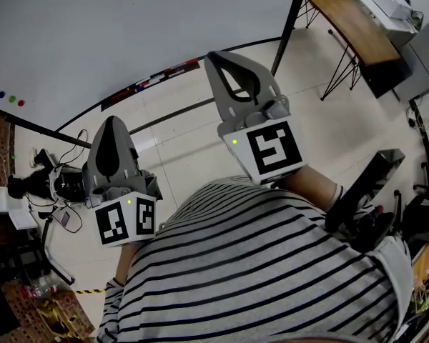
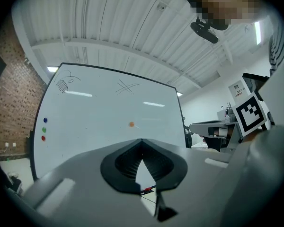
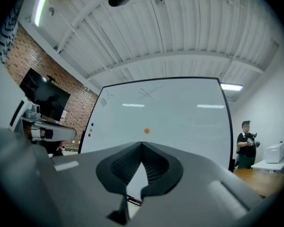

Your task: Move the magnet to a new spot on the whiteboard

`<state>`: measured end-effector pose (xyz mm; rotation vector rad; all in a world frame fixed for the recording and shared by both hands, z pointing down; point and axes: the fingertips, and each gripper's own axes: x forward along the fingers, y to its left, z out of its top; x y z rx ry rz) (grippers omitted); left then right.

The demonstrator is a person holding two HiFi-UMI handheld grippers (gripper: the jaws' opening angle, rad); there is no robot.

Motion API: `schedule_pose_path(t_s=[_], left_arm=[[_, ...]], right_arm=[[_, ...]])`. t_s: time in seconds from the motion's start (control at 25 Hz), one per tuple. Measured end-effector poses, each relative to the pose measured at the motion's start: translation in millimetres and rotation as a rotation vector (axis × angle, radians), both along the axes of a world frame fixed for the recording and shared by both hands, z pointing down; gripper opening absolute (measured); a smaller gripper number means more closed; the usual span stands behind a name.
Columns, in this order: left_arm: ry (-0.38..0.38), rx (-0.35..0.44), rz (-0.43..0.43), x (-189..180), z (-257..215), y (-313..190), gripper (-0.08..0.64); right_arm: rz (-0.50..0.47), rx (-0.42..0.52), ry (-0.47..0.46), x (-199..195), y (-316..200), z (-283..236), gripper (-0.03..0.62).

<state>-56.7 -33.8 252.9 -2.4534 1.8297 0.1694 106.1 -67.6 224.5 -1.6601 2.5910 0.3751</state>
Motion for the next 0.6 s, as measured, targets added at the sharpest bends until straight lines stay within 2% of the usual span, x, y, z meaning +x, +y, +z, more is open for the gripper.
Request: schedule_pose_path(t_s=[0.2, 0.6], left_arm=[[0.0, 0.001, 0.007, -8.7, -6.0, 19.5, 0.017], [0.022, -0.02, 0.034, -36.9, -0.6, 19.9, 0.017]], right_arm=[[0.009, -0.003, -0.017, -8.2, 25.0, -6.0, 0.0], [0.042, -0.045, 0.042, -36.8, 27.1, 6.9, 0.0]])
